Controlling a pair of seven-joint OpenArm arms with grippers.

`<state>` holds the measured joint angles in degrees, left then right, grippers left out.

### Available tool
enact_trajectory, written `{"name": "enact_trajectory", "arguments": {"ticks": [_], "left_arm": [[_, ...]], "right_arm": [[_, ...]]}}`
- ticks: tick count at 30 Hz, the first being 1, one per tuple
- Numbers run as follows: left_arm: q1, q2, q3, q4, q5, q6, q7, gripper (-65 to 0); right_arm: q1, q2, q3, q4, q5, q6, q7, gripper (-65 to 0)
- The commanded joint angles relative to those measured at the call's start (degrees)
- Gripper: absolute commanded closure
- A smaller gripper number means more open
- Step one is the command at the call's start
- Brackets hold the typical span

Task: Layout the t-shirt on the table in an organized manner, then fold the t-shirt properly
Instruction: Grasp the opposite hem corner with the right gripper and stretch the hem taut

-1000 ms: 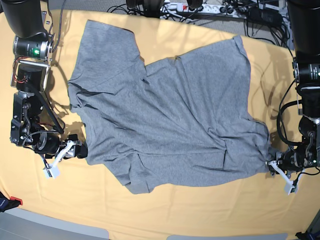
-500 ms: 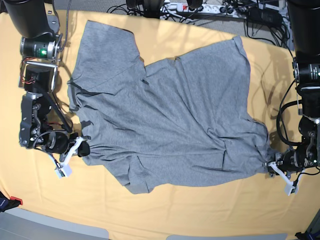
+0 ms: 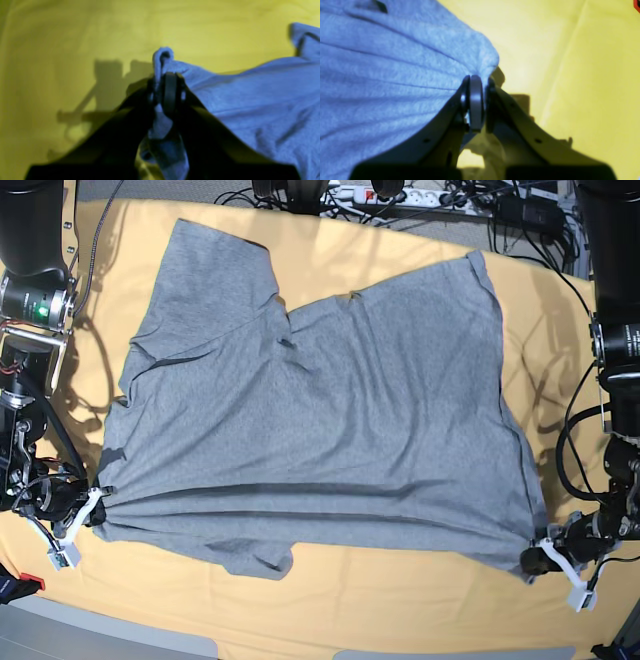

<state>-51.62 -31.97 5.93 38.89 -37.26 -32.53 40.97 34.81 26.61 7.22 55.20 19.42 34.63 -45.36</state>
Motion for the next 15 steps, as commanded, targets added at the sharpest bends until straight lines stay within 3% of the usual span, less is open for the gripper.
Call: {"name": "enact_trajectory", "arguments": {"ticks": [1, 9, 15], "left_arm": [[-2.6, -0.2, -0.4, 0.9, -0.7, -0.7, -2.8, 0.0], [-2.6, 3.8, -0.4, 0.9, 7.3, -1.8, -12.2, 0.0], [-3.2, 5.7, -0.4, 0.9, 9.6, -1.8, -14.4, 0.0]], "right_arm": [[2.2, 1.5, 0.3, 1.0, -0.4, -1.2, 1.9, 0.0], [3.2, 1.8, 0.3, 1.0, -1.9, -3.0, 3.9, 0.0], [3.9, 1.8, 0.3, 1.0, -6.4, -8.3, 5.8, 0.0]]}}
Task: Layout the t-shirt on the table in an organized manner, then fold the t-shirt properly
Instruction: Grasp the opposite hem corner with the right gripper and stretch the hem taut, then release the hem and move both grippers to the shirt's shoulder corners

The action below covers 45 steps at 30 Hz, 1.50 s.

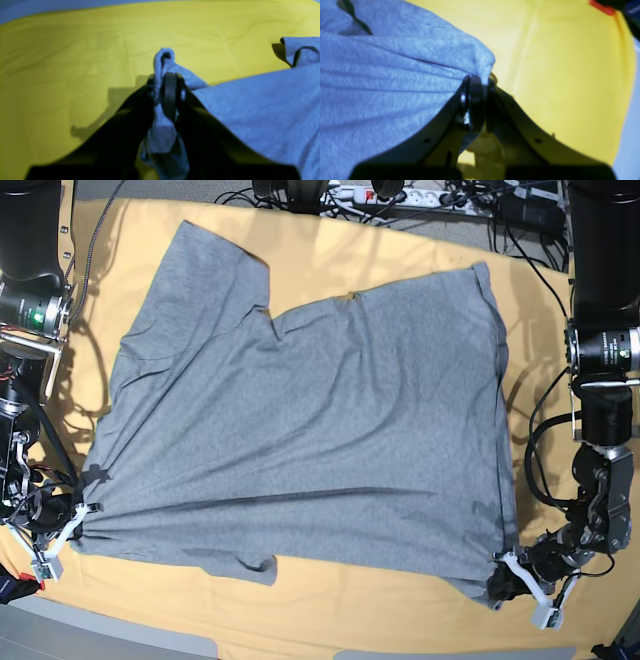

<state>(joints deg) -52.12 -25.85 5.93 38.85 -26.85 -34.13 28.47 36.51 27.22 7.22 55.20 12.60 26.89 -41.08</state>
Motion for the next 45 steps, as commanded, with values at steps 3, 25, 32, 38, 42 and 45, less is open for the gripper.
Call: {"name": "enact_trajectory", "arguments": {"ticks": [3, 25, 32, 38, 42, 45], "left_arm": [[-3.3, 0.2, -0.4, 0.9, -0.4, 0.6, -1.9, 0.0], [-7.6, -3.1, -0.4, 0.9, -27.0, -5.9, 34.8, -1.7], [-7.2, -3.7, -0.4, 0.9, -36.6, -5.9, 47.2, 0.0], [-4.2, -3.7, -0.4, 0.9, -40.4, -5.9, 51.5, 0.0], [-2.0, -4.0, -0.4, 0.9, -41.2, -5.9, 51.5, 0.0], [-0.2, -5.2, -0.4, 0.9, -43.4, -5.9, 51.5, 0.0]], "right_arm": [[2.2, 1.2, 0.3, 1.0, 0.5, -0.6, 1.6, 0.0], [-2.9, 8.4, 2.2, 14.0, 36.7, 12.2, -28.9, -11.8], [-10.7, 8.3, 6.6, 19.6, 49.2, 13.1, -38.9, 0.0], [-14.8, 8.4, 6.8, 19.6, 51.3, 13.1, -38.9, 0.0], [-16.7, 8.6, 7.1, 19.6, 56.7, 13.1, -38.9, 0.0], [-18.4, 8.6, 8.8, 20.2, 61.3, 13.1, -38.9, 0.0]]}}
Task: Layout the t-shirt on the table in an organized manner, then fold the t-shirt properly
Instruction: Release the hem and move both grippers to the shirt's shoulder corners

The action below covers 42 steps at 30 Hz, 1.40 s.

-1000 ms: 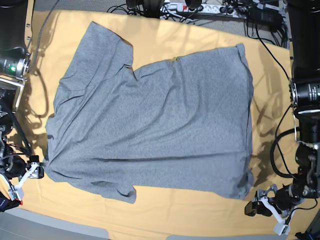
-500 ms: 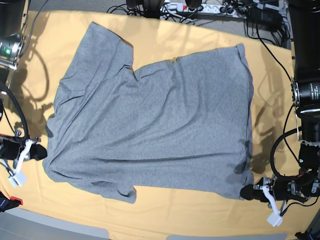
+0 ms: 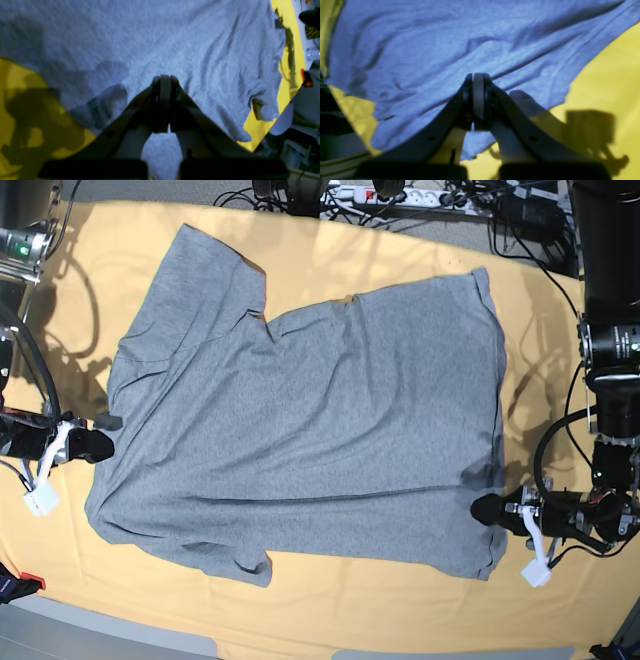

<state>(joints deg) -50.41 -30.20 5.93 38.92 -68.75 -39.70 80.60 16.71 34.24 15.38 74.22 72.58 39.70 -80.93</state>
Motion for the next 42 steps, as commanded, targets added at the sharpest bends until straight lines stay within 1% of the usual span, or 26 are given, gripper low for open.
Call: {"name": "enact_trajectory", "arguments": {"ticks": [1, 4, 7, 10, 15, 20, 22, 26, 29, 32, 33, 34, 35, 36, 37, 38, 39, 40, 42], "left_arm": [[-1.3, -1.4, -0.4, 0.9, -3.3, -0.3, -0.6, 0.0], [0.4, -3.2, -0.4, 1.9, -9.3, -0.3, -0.6, 0.0], [2.3, -5.0, -0.4, 5.0, -12.8, -0.3, -0.6, 0.0], [5.2, -6.7, -0.4, 10.5, -15.3, -0.3, -0.6, 0.0], [14.0, -9.4, -0.4, 25.1, -15.7, -0.3, -0.6, 0.0], [24.3, -12.8, -1.6, 42.8, -14.3, -0.3, -0.6, 0.0], [28.4, -13.9, -4.5, 48.6, -14.3, -0.3, -0.6, 0.0], [36.3, -13.6, -14.1, 54.3, -14.3, -0.3, -0.6, 0.0], [41.7, -11.9, -21.7, 54.5, -14.3, -0.3, -0.6, 0.0], [46.8, -9.2, -28.7, 54.5, -14.3, -0.3, -0.6, 0.0], [48.5, -8.5, -30.8, 54.5, -14.3, -0.3, -0.6, 0.0], [50.1, -7.7, -32.7, 54.5, -14.3, -0.3, -0.6, 0.0], [51.5, -7.1, -34.3, 54.5, -14.3, -0.3, -0.6, 0.0], [52.7, -6.4, -35.8, 54.5, -14.3, -0.3, -0.6, 0.0], [53.8, -5.7, -37.1, 54.5, -14.3, -0.3, -0.6, 0.0], [54.7, -5.2, -38.1, 54.5, -14.3, -0.3, -0.6, 0.0], [55.5, -4.6, -38.9, 54.5, -14.3, -0.3, -0.6, 0.0], [56.0, -4.0, -39.5, 54.5, -14.3, -0.3, -0.6, 0.0], [56.8, -2.9, -39.9, 54.5, -14.3, -0.3, -0.6, 0.0]], "right_arm": [[0.6, 1.6, 1.8, 1.8, 2.6, 0.3, 0.9, 0.0], [-2.8, 1.7, 6.2, 5.4, 4.9, 0.3, 0.9, 0.0], [-6.6, 1.7, 10.9, 11.3, 6.2, 0.3, 0.9, 0.0], [-11.6, 1.4, 14.5, 18.8, 8.0, 0.3, 0.9, 0.0], [-21.4, -0.5, 18.6, 31.2, 8.1, 0.3, 0.9, 0.0], [-29.3, -2.8, 23.2, 36.7, 8.2, 0.3, 0.9, 0.0], [-32.1, -4.0, 25.3, 37.4, 8.6, 0.3, 0.9, 0.0], [-35.5, -8.2, 27.8, 37.4, 8.6, 0.3, 0.9, 0.0], [-36.2, -11.3, 27.8, 37.3, 8.6, 0.3, 0.9, 0.0], [-36.2, -13.3, 27.8, 37.3, 7.6, 0.3, 0.9, 0.0], [-36.2, -13.8, 27.8, 37.3, 5.5, 0.3, 0.9, -4.0], [-36.2, -14.6, 27.8, 37.3, 2.1, 0.3, 0.9, -11.4], [-36.1, -15.3, 27.8, 37.2, -1.9, 0.3, 0.9, -20.2], [-36.1, -16.0, 27.8, 37.0, -6.1, 0.3, 3.4, -28.8], [-36.1, -16.6, 27.7, 36.6, -9.9, -0.5, 6.6, -35.0], [-36.1, -17.0, 27.7, 35.9, -13.0, -0.7, 9.6, -37.4], [-36.1, -17.3, 27.7, 35.1, -15.4, -0.7, 12.3, -37.5], [-36.1, -17.5, 27.7, 34.0, -16.8, -0.7, 14.9, -37.5], [-35.8, -17.7, 27.8, 31.5, -17.6, -0.8, 19.5, -37.5]]}}
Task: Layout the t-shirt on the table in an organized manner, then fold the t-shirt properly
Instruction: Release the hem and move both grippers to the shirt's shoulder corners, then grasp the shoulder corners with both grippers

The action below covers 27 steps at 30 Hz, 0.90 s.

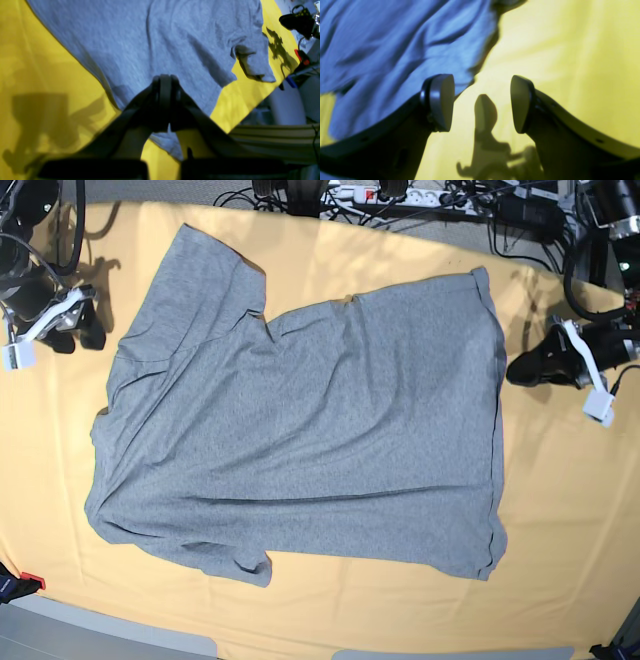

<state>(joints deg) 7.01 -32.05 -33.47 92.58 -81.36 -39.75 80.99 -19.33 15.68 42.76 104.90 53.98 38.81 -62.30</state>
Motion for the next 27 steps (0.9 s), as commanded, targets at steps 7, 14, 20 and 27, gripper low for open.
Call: {"name": "enact_trajectory", "arguments": {"ticks": [7, 14, 20, 27], "left_arm": [[0.1, 2.2, -0.5, 0.8, -0.2, -0.3, -1.0, 0.0], [0.1, 2.5, -0.5, 0.8, 0.3, -0.3, -1.0, 0.0], [0.1, 2.5, -0.5, 0.8, 0.5, -0.3, -1.0, 0.0], [0.1, 2.5, -0.5, 0.8, 0.5, -0.3, -1.0, 0.0]], "right_arm": [[4.3, -1.4, 0.3, -8.1, 2.5, -0.8, 1.2, -37.5], [7.5, -1.6, 0.2, -13.5, 11.7, 1.2, -5.5, -37.5], [7.5, -1.6, -5.1, -13.5, 6.1, 1.2, -2.7, -37.5], [7.6, -1.7, -7.3, -13.5, 2.5, 1.2, -0.7, -34.9]]}}
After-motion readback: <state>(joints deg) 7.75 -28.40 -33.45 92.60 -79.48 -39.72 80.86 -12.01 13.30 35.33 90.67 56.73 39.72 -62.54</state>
